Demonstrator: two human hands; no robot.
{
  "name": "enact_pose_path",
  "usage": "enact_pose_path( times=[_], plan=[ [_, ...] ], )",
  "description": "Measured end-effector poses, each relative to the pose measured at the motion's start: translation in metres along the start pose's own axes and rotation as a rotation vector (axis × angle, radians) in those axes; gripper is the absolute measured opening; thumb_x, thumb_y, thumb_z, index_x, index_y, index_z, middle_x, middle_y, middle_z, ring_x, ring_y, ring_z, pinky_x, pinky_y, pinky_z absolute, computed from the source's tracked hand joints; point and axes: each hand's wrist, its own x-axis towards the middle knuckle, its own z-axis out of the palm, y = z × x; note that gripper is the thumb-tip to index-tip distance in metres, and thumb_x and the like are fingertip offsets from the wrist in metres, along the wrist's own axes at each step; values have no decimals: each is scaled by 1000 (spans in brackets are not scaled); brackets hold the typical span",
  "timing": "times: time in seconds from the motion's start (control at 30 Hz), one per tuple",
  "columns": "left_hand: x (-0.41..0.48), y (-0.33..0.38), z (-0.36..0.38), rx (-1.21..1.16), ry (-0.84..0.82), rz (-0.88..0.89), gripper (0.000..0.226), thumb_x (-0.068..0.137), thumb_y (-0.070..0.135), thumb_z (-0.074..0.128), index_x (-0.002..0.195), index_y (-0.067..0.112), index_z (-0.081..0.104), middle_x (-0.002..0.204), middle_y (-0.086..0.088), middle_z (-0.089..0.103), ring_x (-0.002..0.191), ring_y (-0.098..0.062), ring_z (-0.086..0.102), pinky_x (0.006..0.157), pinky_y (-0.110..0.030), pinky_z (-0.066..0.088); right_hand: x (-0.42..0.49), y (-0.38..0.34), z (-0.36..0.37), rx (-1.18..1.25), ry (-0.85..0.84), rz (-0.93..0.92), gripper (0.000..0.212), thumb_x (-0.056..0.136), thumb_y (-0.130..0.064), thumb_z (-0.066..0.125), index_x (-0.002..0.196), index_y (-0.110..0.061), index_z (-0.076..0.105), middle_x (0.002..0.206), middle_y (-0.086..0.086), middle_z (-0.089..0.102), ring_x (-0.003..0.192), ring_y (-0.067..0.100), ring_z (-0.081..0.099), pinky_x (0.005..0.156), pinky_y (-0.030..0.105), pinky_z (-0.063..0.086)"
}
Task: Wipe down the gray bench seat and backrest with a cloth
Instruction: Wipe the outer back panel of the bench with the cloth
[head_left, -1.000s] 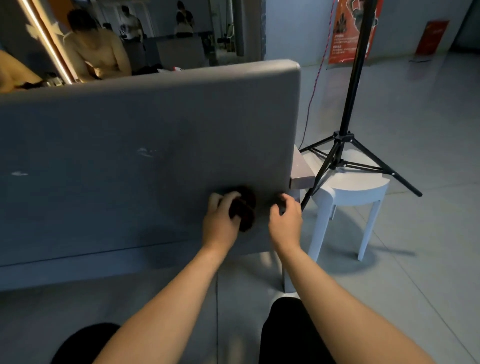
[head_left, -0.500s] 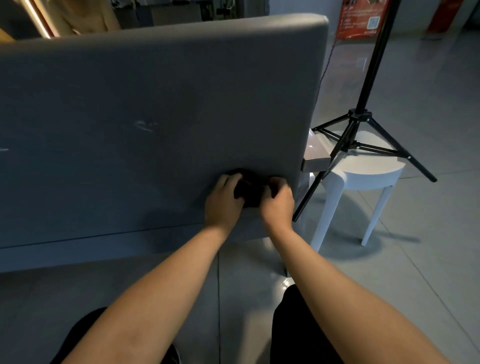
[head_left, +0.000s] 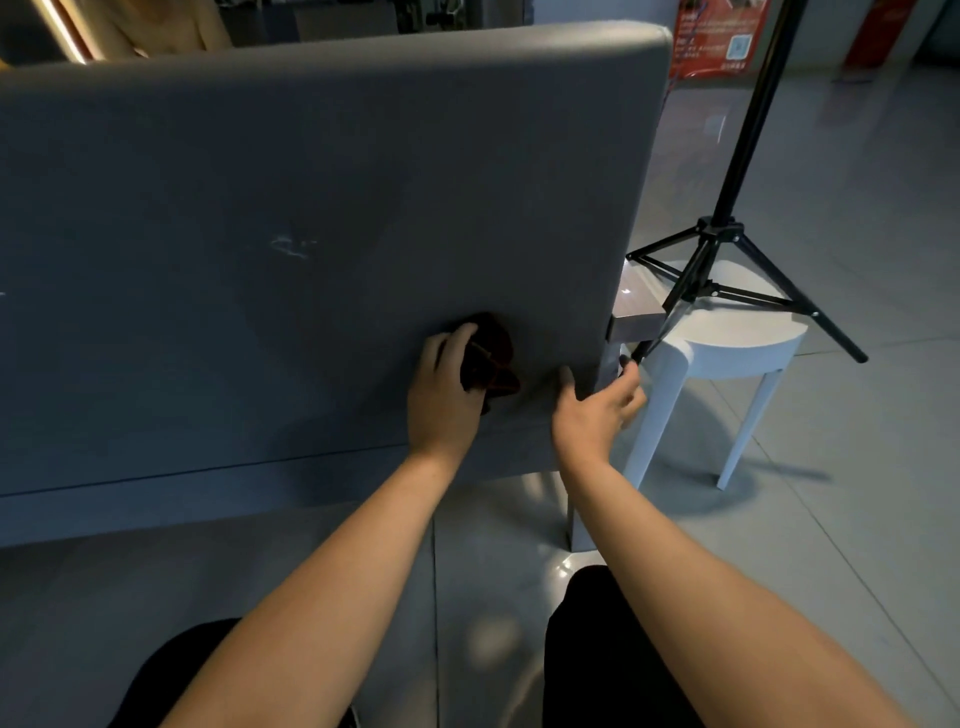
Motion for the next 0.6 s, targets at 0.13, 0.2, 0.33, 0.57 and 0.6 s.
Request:
enact_pose_path(
  times=[0.13, 0.2, 0.33, 0.57, 0.6],
  plan=[
    [-3, -8, 27, 60, -96, -16, 59, 82, 5, 72, 137, 18, 58, 133, -5, 58, 118, -25, 58, 95, -39, 52, 13, 5, 8, -42, -114, 41, 58, 102, -33, 59, 149, -10, 35, 144, 16, 48, 131, 34, 48, 107, 42, 43],
    [-14, -10, 38, 122, -183, -8, 59, 79, 5, 73, 135, 17, 61, 131, -6, 59, 116, -30, 60, 89, -45, 55, 12, 7, 12, -43, -141, 71, 61, 101, -34, 60, 150, -9, 32, 144, 17, 46, 129, 35, 48, 104, 40, 43],
    [-16, -13, 36, 146, -246, 3, 54, 82, 8, 71, 135, 17, 62, 132, -6, 58, 117, -29, 60, 90, -44, 53, 7, 9, 14, -29, -142, 46, 70, 101, -28, 60, 157, -14, 21, 149, 16, 41, 133, 33, 45, 101, 33, 38],
    [-22, -13, 8, 105, -271, -17, 50, 87, 6, 67, 133, 22, 60, 127, 1, 52, 112, -22, 58, 90, -41, 53, 0, 8, 5, -5, -191, 42, 74, 102, -22, 57, 161, -19, 13, 155, 14, 34, 141, 32, 37, 112, 34, 32],
    [-18, -14, 3, 88, -206, -8, 53, 86, 3, 66, 134, 23, 60, 126, 1, 52, 111, -20, 57, 90, -37, 52, 0, 9, 5, -3, -196, 41, 75, 102, -22, 57, 161, -19, 10, 157, 14, 32, 143, 31, 35, 112, 32, 30]
  ],
)
